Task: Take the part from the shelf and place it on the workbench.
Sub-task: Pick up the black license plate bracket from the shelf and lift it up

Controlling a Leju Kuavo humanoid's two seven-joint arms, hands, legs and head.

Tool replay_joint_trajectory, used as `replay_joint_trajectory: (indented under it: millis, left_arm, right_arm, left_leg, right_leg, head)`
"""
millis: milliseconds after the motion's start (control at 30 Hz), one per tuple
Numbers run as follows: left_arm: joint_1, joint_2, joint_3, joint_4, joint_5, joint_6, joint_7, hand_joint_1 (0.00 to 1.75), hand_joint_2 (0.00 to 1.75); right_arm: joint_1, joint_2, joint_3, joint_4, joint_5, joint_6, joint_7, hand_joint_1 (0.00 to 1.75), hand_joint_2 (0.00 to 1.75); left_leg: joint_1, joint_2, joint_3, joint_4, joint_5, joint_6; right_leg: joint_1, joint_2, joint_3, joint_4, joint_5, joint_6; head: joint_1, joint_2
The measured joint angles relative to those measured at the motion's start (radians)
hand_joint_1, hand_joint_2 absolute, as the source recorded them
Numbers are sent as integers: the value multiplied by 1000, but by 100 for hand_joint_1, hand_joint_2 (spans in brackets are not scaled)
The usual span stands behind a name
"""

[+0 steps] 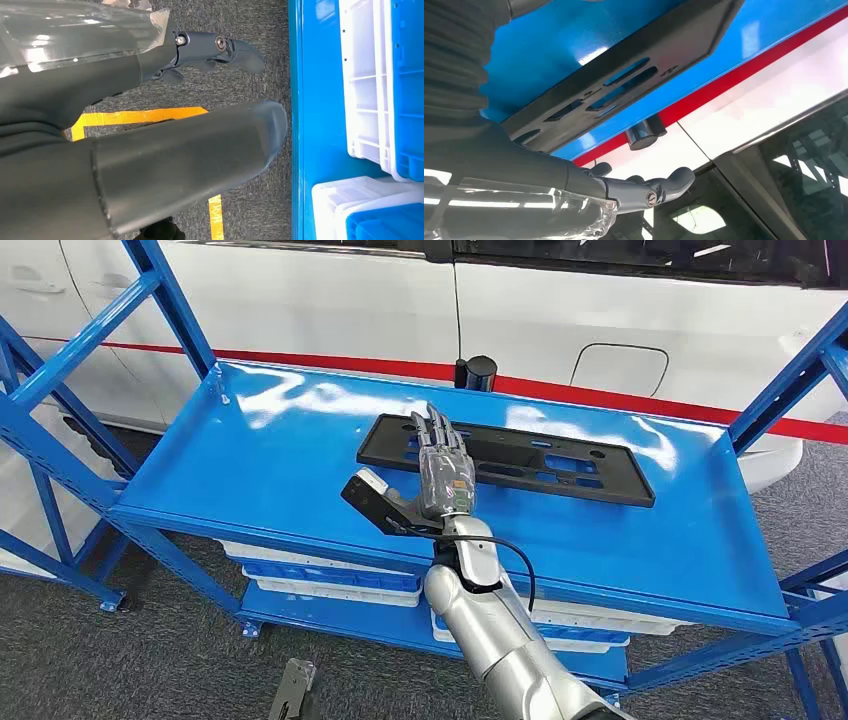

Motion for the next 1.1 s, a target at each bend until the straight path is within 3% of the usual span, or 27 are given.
replay_joint_trajectory:
  millis: [300,733,867,1100]
  left_arm:
    - [1,9,4,0,13,-5,-12,0,0]
    - [11,30,30,0,33,-18,-25,0,0]
    - [12,33,33,0,33,-22,-24,0,0]
    - [14,38,33,0,31,-23,-22,0,0]
  right_arm:
    - [-83,1,-41,163,263,-92,129,0,175]
    - [-121,-25,-169,327,367,-126,195,0,175]
    - [-130,-39,-204,341,398,-126,218,175,175]
    - [-122,-62,-249,343,410,-128,230,175,175]
  left_leg:
    - [0,0,0,0,0,0]
    - [0,0,2,0,0,0]
    - [0,0,4,0,0,0]
    - [0,0,5,0,0,0]
  right_leg:
    - [0,0,0,0,0,0]
    - [0,0,1,0,0,0]
    - [0,0,4,0,0,0]
    - [0,0,4,0,0,0]
  head:
    - [0,0]
    - [0,0]
    - [0,0]
    - [0,0]
